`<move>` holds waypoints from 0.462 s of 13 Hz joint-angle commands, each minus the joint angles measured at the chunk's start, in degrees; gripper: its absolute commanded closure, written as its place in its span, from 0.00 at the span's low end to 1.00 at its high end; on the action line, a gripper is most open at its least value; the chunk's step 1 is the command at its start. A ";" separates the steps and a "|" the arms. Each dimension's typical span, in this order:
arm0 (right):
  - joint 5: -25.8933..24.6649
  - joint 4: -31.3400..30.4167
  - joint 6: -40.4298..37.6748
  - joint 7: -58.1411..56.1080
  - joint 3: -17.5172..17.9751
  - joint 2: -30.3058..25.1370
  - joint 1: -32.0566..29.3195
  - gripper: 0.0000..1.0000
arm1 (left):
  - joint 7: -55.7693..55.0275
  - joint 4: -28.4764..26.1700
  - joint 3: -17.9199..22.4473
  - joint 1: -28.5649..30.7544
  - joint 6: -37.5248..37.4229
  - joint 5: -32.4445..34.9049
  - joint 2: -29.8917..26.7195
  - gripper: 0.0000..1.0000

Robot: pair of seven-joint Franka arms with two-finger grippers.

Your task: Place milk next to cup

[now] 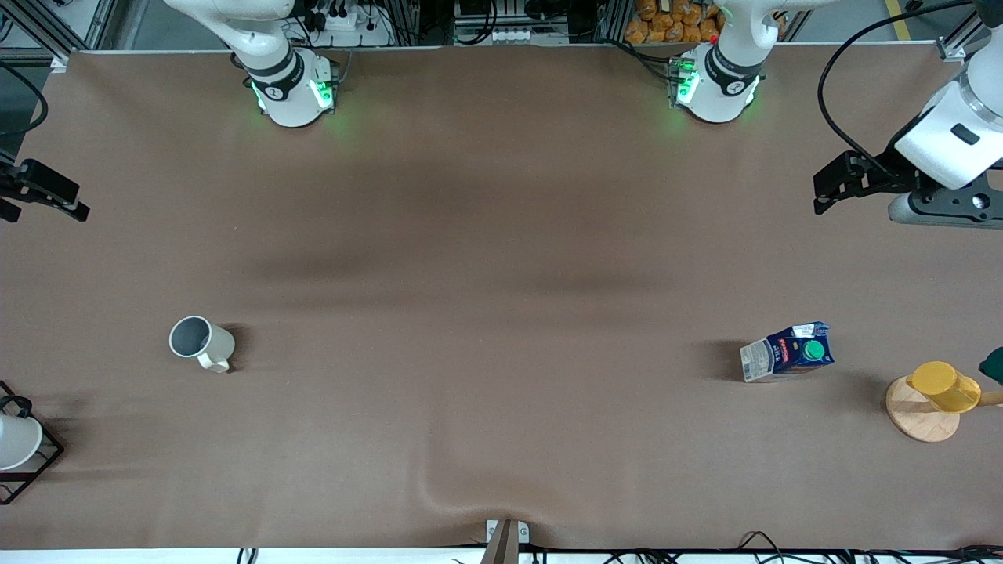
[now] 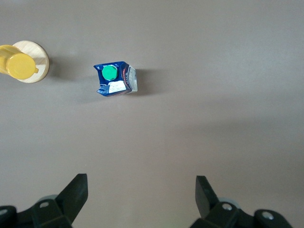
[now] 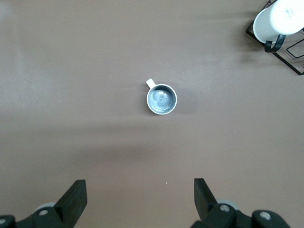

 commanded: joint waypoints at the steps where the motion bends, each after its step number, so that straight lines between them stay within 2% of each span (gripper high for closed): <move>1: 0.95 1.22 -0.36 -0.26 0.27 0.84 -0.42 0.00 | 0.14 0.89 0.15 0.39 -1.94 -0.65 -0.03 0.00; 6: 0.95 1.40 -0.36 -0.26 0.27 1.10 -0.41 0.00 | 0.05 1.06 0.15 0.39 -2.48 -1.17 0.05 0.00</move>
